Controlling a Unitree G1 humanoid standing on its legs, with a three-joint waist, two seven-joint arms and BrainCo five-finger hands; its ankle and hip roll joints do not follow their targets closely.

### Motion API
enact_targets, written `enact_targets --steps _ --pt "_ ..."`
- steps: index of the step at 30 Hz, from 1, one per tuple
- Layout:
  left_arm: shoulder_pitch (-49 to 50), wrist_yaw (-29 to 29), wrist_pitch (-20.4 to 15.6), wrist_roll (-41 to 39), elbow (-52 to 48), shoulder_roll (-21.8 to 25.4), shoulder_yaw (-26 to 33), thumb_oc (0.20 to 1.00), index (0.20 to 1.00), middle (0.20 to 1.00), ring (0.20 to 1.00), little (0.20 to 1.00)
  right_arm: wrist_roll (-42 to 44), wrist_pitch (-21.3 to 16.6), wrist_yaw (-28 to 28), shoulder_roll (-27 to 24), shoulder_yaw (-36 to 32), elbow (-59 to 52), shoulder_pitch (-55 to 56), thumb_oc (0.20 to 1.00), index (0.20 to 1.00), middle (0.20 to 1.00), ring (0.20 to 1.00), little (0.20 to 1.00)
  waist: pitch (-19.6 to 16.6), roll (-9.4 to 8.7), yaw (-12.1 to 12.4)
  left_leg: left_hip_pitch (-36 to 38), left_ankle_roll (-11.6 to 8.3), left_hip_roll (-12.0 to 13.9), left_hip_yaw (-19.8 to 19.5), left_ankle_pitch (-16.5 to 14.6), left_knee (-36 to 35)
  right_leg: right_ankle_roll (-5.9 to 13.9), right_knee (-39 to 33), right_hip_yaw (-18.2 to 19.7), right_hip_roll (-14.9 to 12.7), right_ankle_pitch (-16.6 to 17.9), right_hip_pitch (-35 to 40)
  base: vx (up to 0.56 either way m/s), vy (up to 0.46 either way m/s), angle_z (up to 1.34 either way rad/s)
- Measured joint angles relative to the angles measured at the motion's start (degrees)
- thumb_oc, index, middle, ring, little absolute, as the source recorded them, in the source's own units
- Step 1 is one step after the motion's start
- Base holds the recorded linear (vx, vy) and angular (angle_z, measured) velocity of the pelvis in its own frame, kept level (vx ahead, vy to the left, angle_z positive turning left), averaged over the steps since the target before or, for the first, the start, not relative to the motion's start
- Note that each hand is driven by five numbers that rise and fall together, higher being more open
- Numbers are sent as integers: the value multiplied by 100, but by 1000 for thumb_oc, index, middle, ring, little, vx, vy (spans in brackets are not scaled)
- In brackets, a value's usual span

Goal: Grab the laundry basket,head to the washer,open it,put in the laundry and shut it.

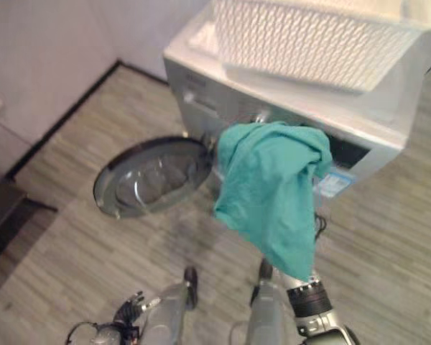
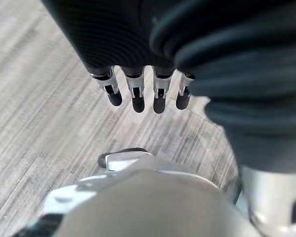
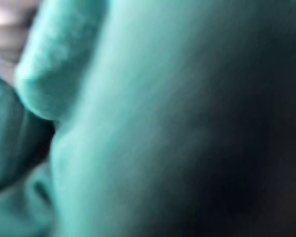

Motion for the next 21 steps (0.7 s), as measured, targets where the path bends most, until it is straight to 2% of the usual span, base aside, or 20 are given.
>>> enact_targets --steps 1,2,3,5,6,7,8,12,14,17,21 --pt "-115 93 -78 -1 5 145 -1 1000 1000 1000 1000 1000 133 -158 0 241 -10 208 -208 200 200 200 200 200 134 -65 28 -514 -25 -4 -140 -57 395 -86 943 11 -59 -467 -629 -80 23 43" --pt "-194 165 -78 -1 7 222 -5 1000 1000 1000 1000 1000 248 -179 -7 369 17 280 -298 200 200 200 200 200 233 -78 64 -747 -44 -33 -216 -69 586 -172 1200 40 -79 -566 -846 -74 23 58" --pt "-325 238 -52 -1 64 257 -23 1000 1000 1000 1000 1000 372 -175 -26 446 39 399 -400 200 200 200 200 200 411 -39 95 -878 -71 -92 -286 -81 708 -175 1298 22 -115 -553 -944 -66 29 35" --pt "-326 330 -28 -1 156 245 -213 1000 1000 1000 1000 1000 534 -177 -73 521 134 611 -494 200 200 200 200 200 502 4 235 -1112 -75 -59 -302 -101 780 -172 1276 -12 -96 -551 -1191 -21 16 -17" --pt "-239 399 -28 3 294 169 -355 1000 1000 1000 1000 1000 638 -228 -152 608 212 918 -650 200 200 200 200 200 538 136 294 -1514 -31 56 -373 -160 972 -67 1811 -24 -65 -739 -1645 63 13 -14" --pt "-263 445 -24 7 299 213 -376 1000 1000 1000 1000 1000 743 -229 -194 638 128 1065 -677 200 200 200 200 200 537 150 287 -1761 -41 28 -387 -154 1173 -173 2546 6 -142 -1122 -1833 1 17 16" --pt "-270 479 -35 6 264 233 -380 1000 1000 1000 1000 1000 819 -231 -260 653 109 1118 -702 200 200 200 200 200 568 124 321 -1877 -94 -35 -392 -152 1266 -281 2647 88 -161 -1465 -1883 74 4 38" --pt "-179 595 -54 -6 315 195 -549 1000 1000 1000 1000 1000 921 -398 -406 713 -156 1976 -1374 200 200 200 200 200 570 118 313 -2466 -80 -82 -550 -302 1724 -280 2888 103 -129 -1477 -2404 39 14 -8" --pt "-281 650 -78 -9 298 129 -577 1000 1000 1000 1000 1000 1099 -608 -591 723 -599 2229 -1717 200 200 200 200 200 575 136 302 -2719 -87 -95 -582 -304 1732 -277 2873 117 -148 -1457 -2626 57 28 7" --pt "-258 693 -76 -23 291 124 -635 1000 1000 1000 1000 1000 1249 -815 -760 698 -948 2687 -2141 200 200 200 200 200 562 121 325 -2812 -87 -102 -545 -303 1758 -275 2860 145 -169 -1456 -2706 58 25 -1" --pt "-264 720 -97 -74 252 135 -766 1000 1000 1000 1000 1000 1480 -925 -1024 483 -1677 3764 -3503 200 200 200 200 200 563 151 322 -3125 -10 -118 -410 -341 1897 -267 2970 272 -223 -1441 -3087 60 9 -5"
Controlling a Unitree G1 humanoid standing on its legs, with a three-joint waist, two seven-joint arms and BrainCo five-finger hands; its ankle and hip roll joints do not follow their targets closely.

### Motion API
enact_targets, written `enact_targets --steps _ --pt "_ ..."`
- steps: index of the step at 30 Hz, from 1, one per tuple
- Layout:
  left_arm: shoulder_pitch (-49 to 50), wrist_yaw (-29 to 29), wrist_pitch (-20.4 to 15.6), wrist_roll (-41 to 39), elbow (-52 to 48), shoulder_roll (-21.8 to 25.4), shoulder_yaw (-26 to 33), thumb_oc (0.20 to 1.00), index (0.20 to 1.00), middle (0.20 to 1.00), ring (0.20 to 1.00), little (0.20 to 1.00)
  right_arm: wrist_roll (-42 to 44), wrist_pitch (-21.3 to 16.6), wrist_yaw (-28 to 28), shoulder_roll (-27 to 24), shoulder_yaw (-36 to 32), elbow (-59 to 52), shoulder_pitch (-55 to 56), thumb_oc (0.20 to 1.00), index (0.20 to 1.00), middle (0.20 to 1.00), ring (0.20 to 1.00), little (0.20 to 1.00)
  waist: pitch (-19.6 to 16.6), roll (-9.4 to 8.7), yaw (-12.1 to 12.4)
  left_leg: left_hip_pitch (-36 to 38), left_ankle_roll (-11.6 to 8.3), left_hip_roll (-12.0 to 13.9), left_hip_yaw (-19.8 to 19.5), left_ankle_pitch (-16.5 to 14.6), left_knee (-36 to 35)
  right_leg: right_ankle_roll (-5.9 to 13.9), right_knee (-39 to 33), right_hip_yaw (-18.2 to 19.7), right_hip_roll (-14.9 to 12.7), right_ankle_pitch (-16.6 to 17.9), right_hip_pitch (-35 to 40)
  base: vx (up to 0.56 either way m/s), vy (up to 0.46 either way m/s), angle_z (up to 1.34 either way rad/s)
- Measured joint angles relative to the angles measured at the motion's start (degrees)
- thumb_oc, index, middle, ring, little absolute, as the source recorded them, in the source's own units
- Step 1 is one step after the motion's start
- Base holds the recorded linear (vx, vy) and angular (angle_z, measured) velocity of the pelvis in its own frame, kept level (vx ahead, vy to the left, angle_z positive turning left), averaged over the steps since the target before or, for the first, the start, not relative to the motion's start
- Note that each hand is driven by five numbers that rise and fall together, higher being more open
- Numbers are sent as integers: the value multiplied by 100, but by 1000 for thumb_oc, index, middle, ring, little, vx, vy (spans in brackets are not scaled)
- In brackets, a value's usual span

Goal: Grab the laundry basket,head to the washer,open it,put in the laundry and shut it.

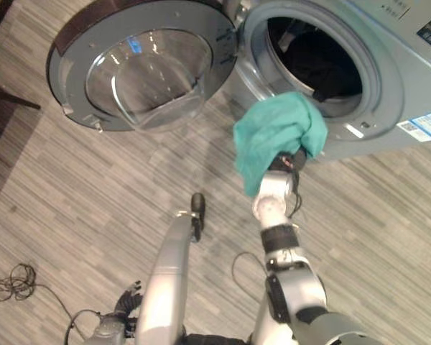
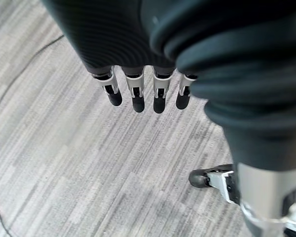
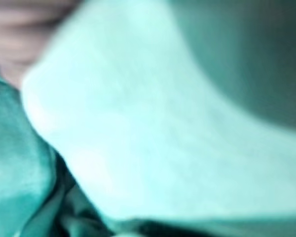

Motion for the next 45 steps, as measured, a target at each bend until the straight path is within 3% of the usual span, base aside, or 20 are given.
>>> enact_targets --steps 4,5,7,9,12,15,16,18,25,29,30,31,32,34,40,45 --pt "-8 2 -57 -21 -87 15 -39 1000 1000 1000 1000 1000 85 41 -111 -752 -261 951 -941 200 200 200 200 200 2 53 31 -138 34 -82 -2 -55 112 56 126 -2 -110 -65 -108 40 -21 10" --pt "3 1 -143 -53 -368 54 -129 1000 1000 1000 1000 1000 94 271 -123 -1690 -272 2308 -1760 200 200 200 200 200 2 143 190 -149 46 -139 4 -110 172 78 164 -7 -187 -91 -98 26 -29 15" --pt "-31 -60 -227 -56 -581 157 -204 1000 1000 1000 1000 1000 -76 847 -105 -2713 36 3411 -2364 200 200 200 200 200 -23 274 321 -207 67 -226 -11 -112 173 133 201 -24 -288 -108 -132 33 -26 22" --pt "79 -72 -381 -58 -966 318 -293 1000 1000 1000 1000 1000 70 1188 -159 -3798 155 3686 -3135 200 200 200 200 200 -108 587 483 -435 151 -403 8 -59 99 196 208 -13 -463 -146 -353 47 0 30" --pt "240 -77 -474 -175 -1120 438 -188 1000 1000 1000 1000 1000 -230 1076 -37 -3883 907 2439 -3136 200 200 200 200 200 -169 722 484 -770 185 -470 92 -21 109 287 256 84 -510 -75 -761 35 7 7" --pt "250 -19 -475 -463 -1032 411 -63 1000 1000 1000 1000 1000 -620 949 -13 -3953 1200 1845 -3379 200 200 200 200 200 -160 740 470 -1012 219 -468 139 -59 271 312 357 152 -515 -80 -1012 10 3 1" --pt "226 -26 -477 -481 -1061 392 -86 1000 1000 1000 1000 1000 -708 934 -27 -3881 1182 1706 -3344 1000 1000 1000 1000 1000 -158 737 442 -1013 221 -467 161 -61 270 315 346 165 -516 -78 -1019 11 0 -4" --pt "196 -3 -538 -508 -1076 396 -81 1000 1000 1000 1000 1000 -932 929 -114 -3753 1171 1670 -3316 1000 1000 1000 1000 1000 -157 736 397 -1020 229 -468 188 -69 267 320 349 205 -514 -75 -1057 7 7 -4" --pt "162 -2 -717 -718 -1211 402 -176 1000 1000 1000 1000 1000 -1310 1154 -77 -3762 1010 3271 -3184 1000 1000 1000 1000 1000 -158 737 290 -1363 255 -474 317 -85 444 318 553 459 -498 -67 -1532 -7 18 -4" --pt "136 -8 -719 -712 -1220 396 -315 1000 1000 1000 1000 1000 -1735 1253 52 -3741 998 3173 -2878 1000 1000 1000 1000 1000 -154 745 281 -1434 311 -457 399 -128 593 340 671 580 -497 -56 -1647 -22 2 -4" --pt "137 -7 -720 -712 -1219 396 -317 1000 1000 1000 1000 1000 -1902 1285 43 -3753 1144 3190 -2829 1000 1000 1000 1000 1000 -154 745 292 -1428 316 -456 409 -134 614 337 682 593 -498 -61 -1646 -77 0 -4" --pt "137 -14 -741 -700 -1222 404 -289 1000 1000 1000 1000 1000 -2841 1560 56 -3948 1951 3166 -2523 1000 1000 1000 1000 1000 -151 738 308 -1434 320 -449 438 -136 623 331 660 615 -496 -38 -1661 -85 0 -5" --pt "142 -6 -776 -700 -1230 406 -282 1000 1000 1000 1000 1000 -3322 1608 156 -4096 2442 2988 -2266 1000 1000 1000 1000 1000 -151 738 315 -1434 325 -438 443 -141 610 361 621 612 -484 -33 -1650 -42 -9 -9" --pt "141 -12 -793 -691 -1229 400 -325 1000 1000 1000 1000 1000 -3678 1590 202 -3903 2056 2760 -2033 1000 1000 1000 1000 1000 -151 739 259 -1435 325 -424 478 -148 581 367 511 628 -452 46 -1641 -51 -3 -14" --pt "63 -13 -927 -666 -1238 352 -250 1000 1000 1000 1000 1000 -3811 1671 166 -3347 1885 1630 -1475 1000 1000 1000 1000 1000 -126 700 -6 -1382 362 -361 513 -142 542 387 300 632 -362 187 -1542 -48 2 -10" --pt "-78 64 -965 -661 -980 333 -156 1000 1000 1000 1000 1000 -4760 1443 -673 -2529 1417 606 -725 1000 1000 1000 1000 1000 -53 583 -128 -923 359 -283 592 -71 163 381 -84 608 -255 314 -1133 -54 -6 -9"
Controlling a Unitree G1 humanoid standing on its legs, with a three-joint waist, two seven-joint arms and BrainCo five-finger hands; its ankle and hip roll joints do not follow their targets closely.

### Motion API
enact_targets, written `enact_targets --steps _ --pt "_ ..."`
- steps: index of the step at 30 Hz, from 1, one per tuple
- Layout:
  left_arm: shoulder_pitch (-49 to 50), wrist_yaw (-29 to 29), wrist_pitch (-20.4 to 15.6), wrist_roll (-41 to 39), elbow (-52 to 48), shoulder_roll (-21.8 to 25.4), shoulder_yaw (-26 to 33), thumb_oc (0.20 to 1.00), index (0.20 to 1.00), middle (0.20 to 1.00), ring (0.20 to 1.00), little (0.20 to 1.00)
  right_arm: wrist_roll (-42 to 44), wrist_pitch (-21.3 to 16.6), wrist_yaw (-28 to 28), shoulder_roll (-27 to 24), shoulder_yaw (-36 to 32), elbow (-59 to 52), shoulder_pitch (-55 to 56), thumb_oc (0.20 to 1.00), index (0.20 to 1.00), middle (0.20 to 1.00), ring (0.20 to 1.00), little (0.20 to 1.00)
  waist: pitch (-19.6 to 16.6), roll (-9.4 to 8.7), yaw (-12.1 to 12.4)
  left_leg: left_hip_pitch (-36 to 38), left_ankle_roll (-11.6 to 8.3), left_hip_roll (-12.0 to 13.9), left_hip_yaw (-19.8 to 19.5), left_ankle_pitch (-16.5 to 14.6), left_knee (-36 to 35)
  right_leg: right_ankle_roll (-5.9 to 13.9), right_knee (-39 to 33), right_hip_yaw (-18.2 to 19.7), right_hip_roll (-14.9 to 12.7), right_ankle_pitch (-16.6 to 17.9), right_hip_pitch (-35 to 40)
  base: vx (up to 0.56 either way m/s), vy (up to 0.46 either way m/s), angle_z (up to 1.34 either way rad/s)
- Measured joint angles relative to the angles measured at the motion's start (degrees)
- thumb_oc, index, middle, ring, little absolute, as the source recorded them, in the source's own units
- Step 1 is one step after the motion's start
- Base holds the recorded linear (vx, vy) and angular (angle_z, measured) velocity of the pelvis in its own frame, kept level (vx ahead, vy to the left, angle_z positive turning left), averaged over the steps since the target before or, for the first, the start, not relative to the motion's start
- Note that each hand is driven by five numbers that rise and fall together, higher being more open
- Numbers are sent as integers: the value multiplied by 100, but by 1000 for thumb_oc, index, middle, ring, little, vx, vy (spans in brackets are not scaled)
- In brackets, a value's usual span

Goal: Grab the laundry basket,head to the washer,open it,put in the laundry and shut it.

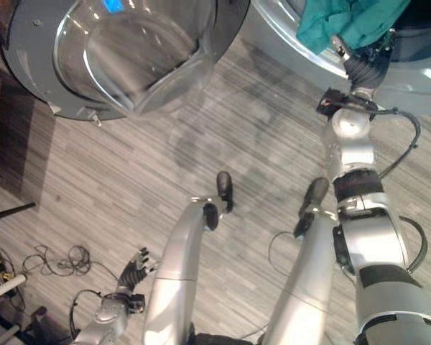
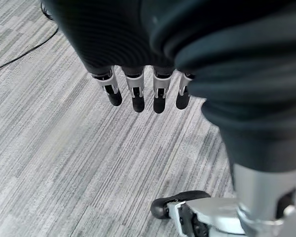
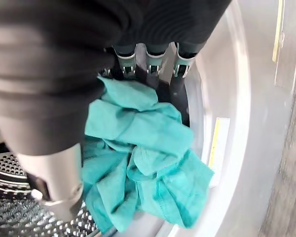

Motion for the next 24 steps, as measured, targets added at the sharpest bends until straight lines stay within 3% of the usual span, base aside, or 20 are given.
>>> enact_targets --steps 4,8,12,18,22,23,24 --pt "-67 120 -16 1 136 -111 137 1000 1000 1000 1000 1000 -407 -17 -220 393 -225 -219 191 1000 1000 1000 1000 1000 3 -20 -31 132 -34 16 -4 101 -239 -31 -227 -37 59 90 131 -40 -16 -3" --pt "-79 146 -15 -9 141 -179 26 1000 1000 1000 1000 1000 -88 -7 -253 720 -392 629 -66 1000 1000 1000 1000 1000 12 -34 -24 112 -74 12 -98 175 -327 -50 -274 -155 57 113 156 -4 8 5" --pt "-123 148 27 -27 386 -177 -204 1000 1000 1000 1000 1000 803 0 -96 652 -446 2113 -1031 1000 1000 1000 1000 1000 16 -39 42 62 -87 11 -130 182 -299 -83 -239 -175 50 93 130 17 13 2" --pt "-183 148 67 -75 365 -176 -218 1000 1000 1000 1000 1000 2296 61 336 490 -529 2818 -1718 1000 1000 1000 1000 1000 26 -71 131 -36 -85 -29 -133 182 -279 -75 -200 -165 0 87 38 38 17 3" --pt "-183 149 85 -280 331 -165 -318 1000 1000 1000 1000 1000 2719 145 391 113 -588 3068 -1915 1000 1000 1000 1000 1000 25 -70 264 -112 -61 -99 -145 204 -255 -56 -147 -175 -75 56 -32 45 17 9" --pt "-183 143 92 -276 319 -164 -348 1000 1000 1000 1000 1000 2782 175 406 29 -585 3076 -1924 200 200 200 200 200 21 -63 310 -136 -52 -110 -145 195 -235 -46 -139 -178 -93 48 -34 73 20 4" --pt "-183 140 90 -273 312 -164 -365 1000 1000 1000 1000 1000 2804 220 406 -23 -578 3083 -1932 200 200 200 200 200 20 -62 321 -151 -50 -129 -150 193 -225 -37 -121 -187 -132 42 -42 68 16 8"
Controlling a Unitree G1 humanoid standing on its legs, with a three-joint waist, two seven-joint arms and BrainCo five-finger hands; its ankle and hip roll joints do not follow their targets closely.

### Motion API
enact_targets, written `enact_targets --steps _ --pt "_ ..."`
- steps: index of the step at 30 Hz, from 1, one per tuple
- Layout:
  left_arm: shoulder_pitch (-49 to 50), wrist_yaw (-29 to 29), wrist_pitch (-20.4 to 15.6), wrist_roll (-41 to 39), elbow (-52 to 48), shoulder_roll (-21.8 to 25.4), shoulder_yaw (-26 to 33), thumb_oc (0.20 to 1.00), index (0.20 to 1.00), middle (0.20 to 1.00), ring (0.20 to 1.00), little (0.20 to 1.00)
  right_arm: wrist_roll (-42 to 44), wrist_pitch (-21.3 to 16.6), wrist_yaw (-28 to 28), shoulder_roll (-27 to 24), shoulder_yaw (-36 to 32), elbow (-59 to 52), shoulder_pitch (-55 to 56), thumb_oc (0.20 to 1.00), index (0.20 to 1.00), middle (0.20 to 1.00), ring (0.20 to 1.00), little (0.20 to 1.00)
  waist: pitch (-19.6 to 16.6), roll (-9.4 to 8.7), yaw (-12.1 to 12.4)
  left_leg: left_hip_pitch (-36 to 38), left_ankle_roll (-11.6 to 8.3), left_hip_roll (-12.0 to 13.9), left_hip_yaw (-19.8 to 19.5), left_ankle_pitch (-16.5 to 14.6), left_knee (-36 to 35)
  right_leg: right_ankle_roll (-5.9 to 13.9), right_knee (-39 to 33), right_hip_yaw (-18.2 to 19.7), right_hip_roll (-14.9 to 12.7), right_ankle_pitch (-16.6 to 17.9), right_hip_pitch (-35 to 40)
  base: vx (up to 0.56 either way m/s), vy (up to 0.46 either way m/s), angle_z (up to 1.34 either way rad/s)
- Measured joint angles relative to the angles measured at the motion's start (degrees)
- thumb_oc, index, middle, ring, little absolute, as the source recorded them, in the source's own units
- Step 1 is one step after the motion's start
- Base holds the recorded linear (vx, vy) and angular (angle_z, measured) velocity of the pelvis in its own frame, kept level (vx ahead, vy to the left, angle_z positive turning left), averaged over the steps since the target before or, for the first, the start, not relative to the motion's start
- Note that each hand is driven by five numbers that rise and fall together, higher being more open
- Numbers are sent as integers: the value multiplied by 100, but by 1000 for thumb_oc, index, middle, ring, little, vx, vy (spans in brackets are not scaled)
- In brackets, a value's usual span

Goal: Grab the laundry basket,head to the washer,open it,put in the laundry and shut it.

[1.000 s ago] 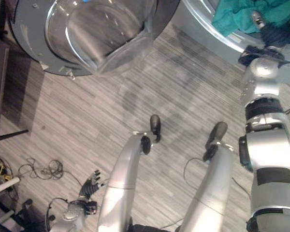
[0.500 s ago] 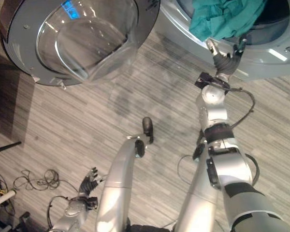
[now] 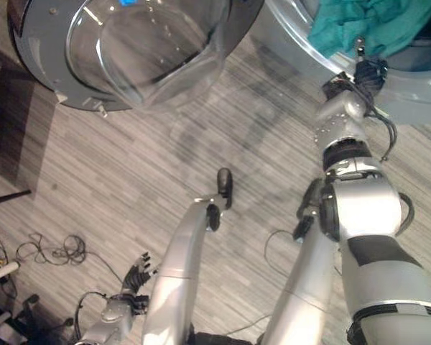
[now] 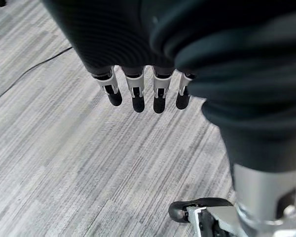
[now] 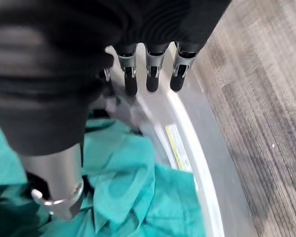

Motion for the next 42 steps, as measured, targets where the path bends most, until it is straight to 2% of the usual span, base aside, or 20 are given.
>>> enact_targets --steps 9,10,13,16,17,18,21,26,34,42 --pt "-9 -87 41 9 16 -3 -11 1000 1000 1000 1000 1000 339 52 90 -360 125 114 -14 200 200 200 200 200 -11 27 79 -203 -42 -112 -99 -5 28 45 -43 -85 -111 -8 -92 30 15 5" --pt "-21 -98 42 16 15 -8 -17 1000 1000 1000 1000 1000 518 47 283 -360 187 112 -14 200 200 200 200 200 -11 27 111 -178 -40 -105 -68 -1 0 25 -72 -82 -98 44 -87 0 24 -4" --pt "-75 -107 80 11 75 -54 -27 1000 1000 1000 1000 1000 717 42 559 -137 502 -91 -8 200 200 200 200 200 -11 26 110 21 32 -62 31 108 -273 70 -355 -67 -26 185 48 -6 13 -11" --pt "-213 -109 119 4 88 -65 -61 1000 1000 1000 1000 1000 769 -30 800 86 729 -355 -7 200 200 200 200 200 -11 28 103 389 8 -72 55 251 -682 88 -703 -116 5 314 376 -14 41 -4" --pt "-262 -108 126 3 99 -76 -60 1000 1000 1000 1000 1000 759 -78 856 158 826 -492 -14 445 445 445 445 445 -11 28 109 514 12 -79 53 313 -832 88 -836 -133 3 360 497 0 0 0" --pt "-324 -111 142 4 134 -80 -71 1000 1000 1000 1000 1000 754 -85 922 244 853 -593 -32 1000 1000 1000 1000 1000 -12 26 113 650 6 -88 59 365 -973 84 -941 -149 4 396 616 -12 38 1" --pt "-355 -110 155 33 188 -88 -67 1000 1000 1000 1000 1000 644 -82 923 478 957 -625 -198 1000 1000 1000 1000 1000 -16 24 104 917 -3 -107 92 423 -1205 77 -1135 -153 34 449 839 -9 47 -2" --pt "-355 -113 156 43 283 -96 -69 1000 1000 1000 1000 1000 646 -80 907 462 841 -576 -403 1000 1000 1000 1000 1000 -17 23 113 1037 15 -127 133 483 -1335 87 -1269 -135 30 502 943 -3 17 -1" --pt "-367 -104 159 49 293 -97 -231 1000 1000 1000 1000 1000 531 -116 619 -169 713 -188 -698 1000 1000 1000 1000 1000 -23 27 100 1062 34 -171 164 521 -1343 92 -1355 -120 -10 578 1001 0 -1 -1" --pt "-367 -93 157 54 281 -100 -227 1000 1000 1000 1000 1000 539 -63 562 116 606 -46 -571 1000 1000 1000 1000 1000 -52 69 2 1019 35 -164 183 523 -1391 117 -1492 -120 12 657 983 0 0 0"
